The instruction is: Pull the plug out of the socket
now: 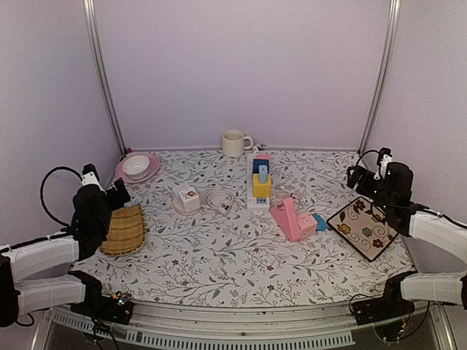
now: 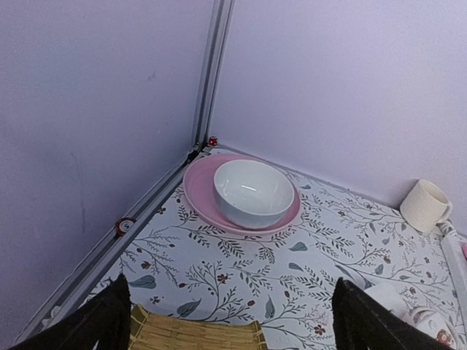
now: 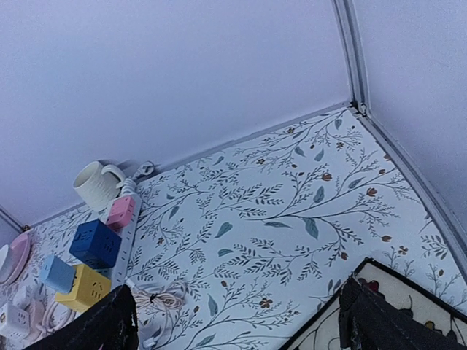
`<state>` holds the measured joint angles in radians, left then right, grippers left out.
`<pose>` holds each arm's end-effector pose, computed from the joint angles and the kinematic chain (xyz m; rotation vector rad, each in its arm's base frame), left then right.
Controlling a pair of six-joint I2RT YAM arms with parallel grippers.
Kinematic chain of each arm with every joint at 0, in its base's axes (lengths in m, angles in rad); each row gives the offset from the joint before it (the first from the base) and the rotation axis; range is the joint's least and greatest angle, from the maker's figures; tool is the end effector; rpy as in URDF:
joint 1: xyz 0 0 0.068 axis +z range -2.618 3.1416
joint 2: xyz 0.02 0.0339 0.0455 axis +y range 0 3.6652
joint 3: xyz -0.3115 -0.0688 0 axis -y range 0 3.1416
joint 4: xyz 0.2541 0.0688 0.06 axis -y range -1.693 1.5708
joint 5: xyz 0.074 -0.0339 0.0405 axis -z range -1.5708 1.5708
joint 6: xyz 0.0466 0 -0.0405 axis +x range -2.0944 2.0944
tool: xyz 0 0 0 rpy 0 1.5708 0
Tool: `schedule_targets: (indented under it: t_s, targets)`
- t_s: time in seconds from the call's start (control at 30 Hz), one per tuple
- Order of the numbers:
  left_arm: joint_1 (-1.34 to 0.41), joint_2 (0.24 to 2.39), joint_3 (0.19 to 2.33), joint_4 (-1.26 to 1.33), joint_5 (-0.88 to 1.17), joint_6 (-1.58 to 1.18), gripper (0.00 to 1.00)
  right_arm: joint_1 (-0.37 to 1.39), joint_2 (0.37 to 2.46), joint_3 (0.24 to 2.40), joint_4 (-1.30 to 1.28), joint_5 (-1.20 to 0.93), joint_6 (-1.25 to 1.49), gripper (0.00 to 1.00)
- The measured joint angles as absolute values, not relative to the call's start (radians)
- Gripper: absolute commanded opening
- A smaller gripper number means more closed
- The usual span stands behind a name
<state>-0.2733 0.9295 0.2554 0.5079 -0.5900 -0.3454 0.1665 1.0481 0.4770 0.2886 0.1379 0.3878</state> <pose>0.1811 -0.0238 0.2327 -0.4850 1.6387 0.0527 0.2240 0.0312 0.2630 0.3006 1.8339 0.2581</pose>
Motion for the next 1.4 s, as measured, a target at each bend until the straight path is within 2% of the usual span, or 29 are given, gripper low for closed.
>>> schedule_targets:
  t_s: [0.23, 0.5, 1.03, 1.23, 1.4]
  targets:
    - [-0.281, 0.949, 0.335, 0.433, -0.447, -0.38, 0.93, 0.345, 1.048, 0.523, 0.158, 0.019, 0.413, 0.99]
    - [-0.294, 0.912, 0.345, 0.386, -0.361, -0.406, 0.93, 0.565, 1.143, 0.542, 0.123, 0.019, 0.446, 0.99]
    - [-0.297, 0.934, 0.345, 0.384, -0.3, -0.424, 0.92, 0.842, 1.589, 0.845, 0.11, 0.153, 0.458, 0.99]
    - [-0.321, 0.964, 0.352, 0.368, -0.241, -0.456, 0.9, 0.982, 1.646, 0.914, 0.045, 0.246, 0.46, 0.99]
    - [-0.425, 0.944, 0.379, 0.307, -0.205, -0.508, 0.89, 1.116, 1.67, 0.954, 0.023, 0.265, 0.509, 0.99]
